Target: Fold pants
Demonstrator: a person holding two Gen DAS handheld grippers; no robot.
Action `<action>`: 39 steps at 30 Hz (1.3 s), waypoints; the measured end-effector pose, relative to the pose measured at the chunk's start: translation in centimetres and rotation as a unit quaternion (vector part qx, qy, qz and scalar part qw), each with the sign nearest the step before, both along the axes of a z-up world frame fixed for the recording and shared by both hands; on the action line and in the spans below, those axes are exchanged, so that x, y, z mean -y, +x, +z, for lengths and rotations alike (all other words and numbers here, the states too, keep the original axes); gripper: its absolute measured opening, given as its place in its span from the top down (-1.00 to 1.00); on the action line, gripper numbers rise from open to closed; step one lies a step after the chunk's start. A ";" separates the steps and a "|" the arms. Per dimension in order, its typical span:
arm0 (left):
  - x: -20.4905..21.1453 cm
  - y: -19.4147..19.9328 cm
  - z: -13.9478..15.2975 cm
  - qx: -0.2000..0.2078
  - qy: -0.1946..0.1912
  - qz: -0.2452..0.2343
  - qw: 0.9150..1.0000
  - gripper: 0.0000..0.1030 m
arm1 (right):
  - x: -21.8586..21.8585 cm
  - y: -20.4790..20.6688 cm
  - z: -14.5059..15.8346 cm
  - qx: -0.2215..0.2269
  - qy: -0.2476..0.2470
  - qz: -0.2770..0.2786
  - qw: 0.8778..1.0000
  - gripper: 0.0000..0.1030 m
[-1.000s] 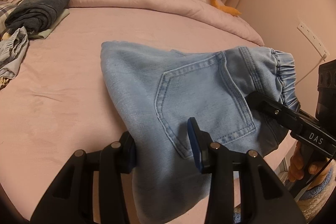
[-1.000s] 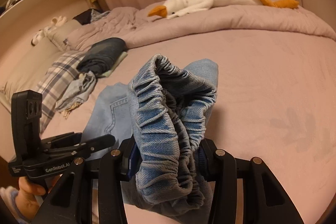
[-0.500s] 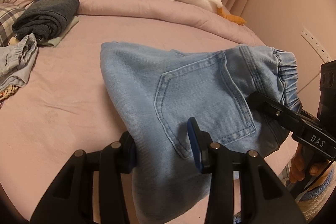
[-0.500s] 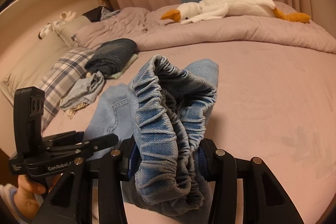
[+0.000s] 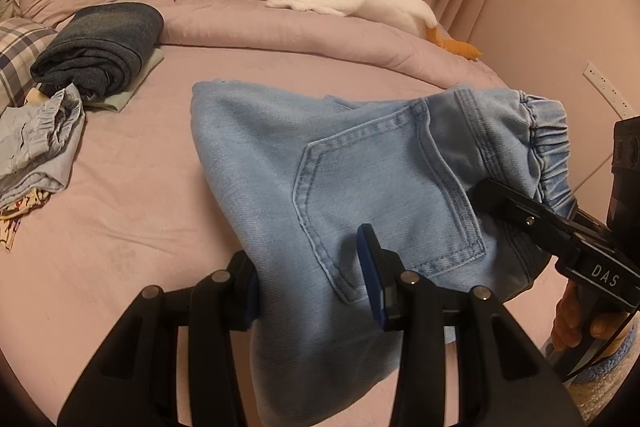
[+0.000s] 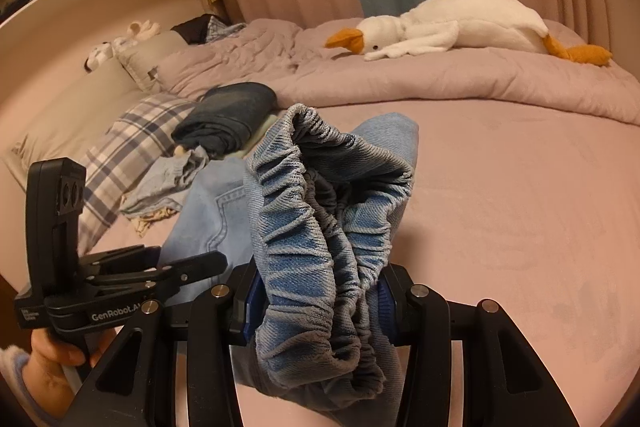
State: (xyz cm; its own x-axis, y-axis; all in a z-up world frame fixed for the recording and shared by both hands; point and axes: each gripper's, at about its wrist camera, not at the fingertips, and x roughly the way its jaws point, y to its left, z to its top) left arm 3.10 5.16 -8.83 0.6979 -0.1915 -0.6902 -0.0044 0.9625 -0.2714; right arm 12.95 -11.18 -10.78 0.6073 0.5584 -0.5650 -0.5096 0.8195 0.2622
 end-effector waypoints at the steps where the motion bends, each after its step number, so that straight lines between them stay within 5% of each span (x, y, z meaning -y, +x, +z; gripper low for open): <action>1: -0.1 0.2 0.0 0.000 0.001 0.000 1.000 0.22 | -0.1 0.2 0.0 0.000 0.001 0.000 1.000 0.07; 39: -1.9 8.5 -2.6 -0.025 0.026 0.001 0.999 0.22 | -2.2 5.7 -1.8 -0.023 0.013 -0.023 0.999 0.07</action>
